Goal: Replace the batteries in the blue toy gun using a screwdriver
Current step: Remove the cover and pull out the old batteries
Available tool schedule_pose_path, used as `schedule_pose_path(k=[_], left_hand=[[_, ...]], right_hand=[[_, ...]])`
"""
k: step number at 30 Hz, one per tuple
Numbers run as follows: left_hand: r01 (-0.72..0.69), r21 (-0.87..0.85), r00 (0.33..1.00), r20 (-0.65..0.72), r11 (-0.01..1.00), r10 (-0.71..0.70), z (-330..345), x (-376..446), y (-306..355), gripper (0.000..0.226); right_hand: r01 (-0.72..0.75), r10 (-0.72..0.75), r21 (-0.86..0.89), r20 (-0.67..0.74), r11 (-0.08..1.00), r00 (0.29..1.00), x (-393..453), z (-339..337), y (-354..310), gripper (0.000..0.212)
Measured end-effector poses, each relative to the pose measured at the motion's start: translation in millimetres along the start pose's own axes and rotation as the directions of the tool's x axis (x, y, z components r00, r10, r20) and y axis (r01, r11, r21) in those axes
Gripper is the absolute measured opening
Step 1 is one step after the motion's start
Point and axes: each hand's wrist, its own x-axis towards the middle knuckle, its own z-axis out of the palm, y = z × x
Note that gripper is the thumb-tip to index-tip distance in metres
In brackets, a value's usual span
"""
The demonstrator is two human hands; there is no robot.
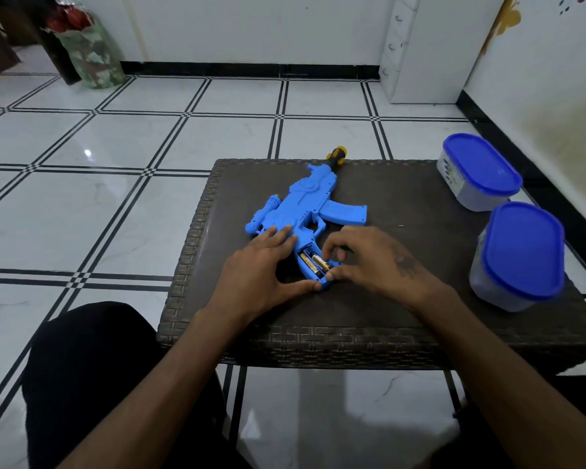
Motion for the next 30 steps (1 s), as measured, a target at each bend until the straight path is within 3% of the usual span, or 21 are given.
schedule_pose_path(k=[8,13,16,20,25,28,30], left_hand=[[0.030,-0.010,0.999,0.011,0.999,-0.030,0,-1,2,0.101],[0.049,-0.016,0.998,0.032,0.999,-0.049,-3,-1,6,0.100],[0.063,0.021,0.997,0.032,0.998,-0.064,-4,0,12,0.093],[0.074,0.056,0.996,0.043,0.996,-0.077,-5,0,19,0.080],[0.076,0.113,0.990,0.107,0.991,-0.088,-5,0,23,0.087],[0.070,0.142,0.995,0.067,0.987,-0.080,0,-2,26,0.085],[0.061,0.136,0.997,0.035,0.989,-0.066,3,-2,25,0.080]], right_hand=[[-0.003,0.007,0.025,-0.148,1.000,0.989,-5,-8,3,0.010],[-0.219,0.214,0.035,-0.414,0.975,0.885,-20,-22,22,0.013],[-0.394,0.347,-0.047,-0.385,0.918,0.855,-23,-20,38,0.017],[-0.474,0.426,-0.102,-0.305,0.875,0.852,-18,-14,45,0.018],[-0.499,0.476,-0.138,-0.167,0.856,0.863,-13,-13,49,0.019],[-0.462,0.431,-0.079,-0.252,0.883,0.866,-17,-20,44,0.027],[-0.370,0.373,0.071,-0.308,0.926,0.875,-21,-29,33,0.029]])
